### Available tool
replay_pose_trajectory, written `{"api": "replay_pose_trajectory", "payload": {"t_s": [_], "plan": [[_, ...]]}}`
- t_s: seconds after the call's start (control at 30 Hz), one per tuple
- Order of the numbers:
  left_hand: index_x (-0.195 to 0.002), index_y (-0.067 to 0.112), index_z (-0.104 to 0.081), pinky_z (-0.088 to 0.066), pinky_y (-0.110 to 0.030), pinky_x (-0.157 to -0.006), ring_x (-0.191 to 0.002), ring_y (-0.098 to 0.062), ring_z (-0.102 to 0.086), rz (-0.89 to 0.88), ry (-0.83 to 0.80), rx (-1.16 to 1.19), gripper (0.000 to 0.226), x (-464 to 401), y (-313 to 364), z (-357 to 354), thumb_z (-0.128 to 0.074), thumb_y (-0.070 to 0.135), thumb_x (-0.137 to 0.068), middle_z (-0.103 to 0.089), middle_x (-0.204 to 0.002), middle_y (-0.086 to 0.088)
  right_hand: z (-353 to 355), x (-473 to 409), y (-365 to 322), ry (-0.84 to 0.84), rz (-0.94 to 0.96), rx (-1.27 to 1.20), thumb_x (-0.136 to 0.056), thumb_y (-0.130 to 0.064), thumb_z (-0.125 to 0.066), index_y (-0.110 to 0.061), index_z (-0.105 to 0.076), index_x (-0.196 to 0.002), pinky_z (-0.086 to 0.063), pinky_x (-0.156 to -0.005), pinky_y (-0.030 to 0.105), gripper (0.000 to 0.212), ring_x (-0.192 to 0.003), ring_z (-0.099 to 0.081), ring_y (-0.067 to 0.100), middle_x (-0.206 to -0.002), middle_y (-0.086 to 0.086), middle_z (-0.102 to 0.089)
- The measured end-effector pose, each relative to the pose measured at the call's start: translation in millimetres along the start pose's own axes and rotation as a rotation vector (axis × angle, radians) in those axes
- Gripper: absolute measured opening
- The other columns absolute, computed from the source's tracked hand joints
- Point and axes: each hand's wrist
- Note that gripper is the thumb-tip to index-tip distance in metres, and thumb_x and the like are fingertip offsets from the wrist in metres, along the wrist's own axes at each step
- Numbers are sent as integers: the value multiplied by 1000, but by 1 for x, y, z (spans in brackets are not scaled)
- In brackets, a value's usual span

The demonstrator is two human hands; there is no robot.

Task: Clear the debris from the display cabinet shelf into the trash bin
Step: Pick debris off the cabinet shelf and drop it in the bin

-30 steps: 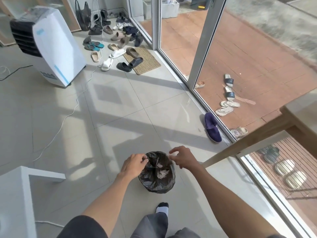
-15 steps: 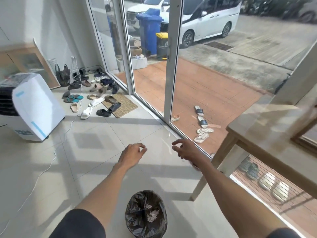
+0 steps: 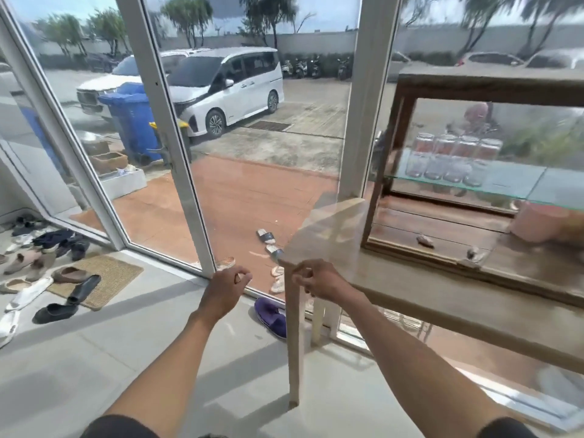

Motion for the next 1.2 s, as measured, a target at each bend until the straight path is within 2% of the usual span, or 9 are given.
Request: {"api": "replay_pose_trajectory", "payload": {"t_s": [0.17, 0.27, 0.37, 0.6, 0.67, 0.8, 0.97, 1.07, 1.2], "plan": [[-98, 25, -72, -49, -32, -76, -81, -23, -64, -88, -151, -7, 12, -27, 73, -60, -64, 31, -91, -70, -83, -3, 83, 32, 40, 100, -65, 49, -90, -29, -70, -22, -73, -107, -56, -75, 35, 19, -74, -70, 19, -84, 4, -73], [-90, 23, -74, -48, -30, -70, -78, -28, -67, -162, -204, 63, 7, -41, 116, -93, -69, 28, -89, -72, -81, -10, 126, 50, 60, 193, -91, 65, -91, -26, -69, -18, -73, -107, -54, -61, 26, 18, -58, -61, 10, -76, -1, -67], [-103, 23, -73, -54, -37, -81, -87, -24, -68, -230, -222, -51, 20, -52, 165, -122, -64, 36, -91, -73, -94, -6, 163, 69, 84, 283, -144, -2, -91, -17, -67, -12, -74, -105, -41, -40, 14, 16, -41, -50, -1, -65, -4, -61], [-107, 20, -70, -49, -29, -74, -83, -16, -64, -464, -288, -39, 21, -57, 252, -185, -58, 32, -95, -72, -96, -3, 223, 107, 143, 453, -319, 0, -91, -24, -67, -21, -72, -103, -37, -38, 16, 14, -40, -45, 7, -59, 2, -58], [-107, 17, -70, -43, -24, -67, -75, -12, -60, -523, -302, -41, 20, -56, 270, -201, -60, 29, -94, -70, -89, -3, 233, 111, 155, 510, -365, 56, -89, -27, -64, -25, -69, -111, -47, -53, 19, 22, -50, -50, 8, -73, 5, -64], [-112, 15, -69, -51, -33, -72, -72, -15, -61, -565, -309, -38, 26, -65, 294, -221, -62, 30, -92, -63, -76, 2, 242, 113, 165, 582, -504, 159, -89, -31, -53, -24, -58, -131, -57, -88, 42, 43, -92, -70, 36, -120, 16, -63], [-117, 21, -64, -47, -34, -73, -89, -24, -65, -642, -294, -105, 25, -86, 320, -237, -56, 28, -95, -68, -84, -2, 245, 102, 156, 616, -639, 242, -93, -29, -45, -7, -54, -120, -56, -86, 43, 36, -102, -66, 39, -119, 20, -62], [-120, 20, -63, -47, -35, -75, -96, -26, -64, -676, -310, -125, 26, -97, 329, -249, -56, 25, -95, -69, -100, -7, 251, 89, 155, 646, -715, 240, -96, -32, -45, -5, -48, -131, -52, -91, 41, 44, -113, -63, 38, -126, 20, -60], [-116, 24, -63, -45, -34, -72, -95, -25, -63, -720, -365, -163, 24, -113, 327, -260, -56, 26, -93, -66, -101, -4, 251, 77, 157, 637, -808, 258, -98, -38, -45, -5, -41, -141, -46, -99, 39, 54, -127, -55, 36, -138, 19, -54]]}}
Point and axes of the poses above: each hand's wrist, its own x-axis away from the middle knuckle, its own z-axis out of the back of the hand, y = z × x
